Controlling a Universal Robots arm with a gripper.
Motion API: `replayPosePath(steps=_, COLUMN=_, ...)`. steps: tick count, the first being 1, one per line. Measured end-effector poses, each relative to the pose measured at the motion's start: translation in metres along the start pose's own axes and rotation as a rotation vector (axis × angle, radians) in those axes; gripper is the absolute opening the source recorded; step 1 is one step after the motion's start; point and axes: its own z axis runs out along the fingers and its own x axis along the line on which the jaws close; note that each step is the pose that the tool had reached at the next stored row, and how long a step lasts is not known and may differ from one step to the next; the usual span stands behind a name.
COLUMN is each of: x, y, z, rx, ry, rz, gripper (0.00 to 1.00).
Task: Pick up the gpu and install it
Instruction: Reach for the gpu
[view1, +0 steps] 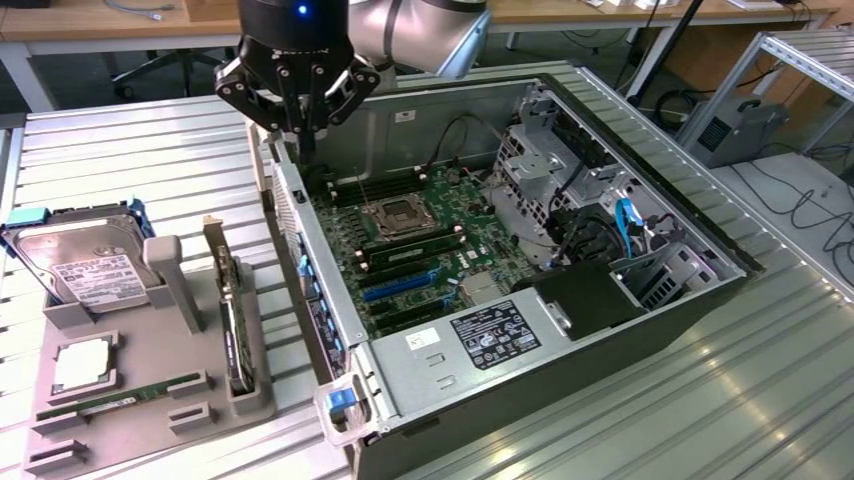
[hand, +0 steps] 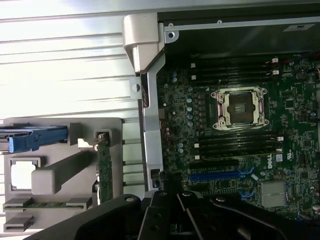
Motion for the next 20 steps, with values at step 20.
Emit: replayPosePath(steps=20, x=0.02, y=-0.0015, z=0.0003, rx=-0.0001, ry=-0.0001, rz=0.0, gripper=0.11)
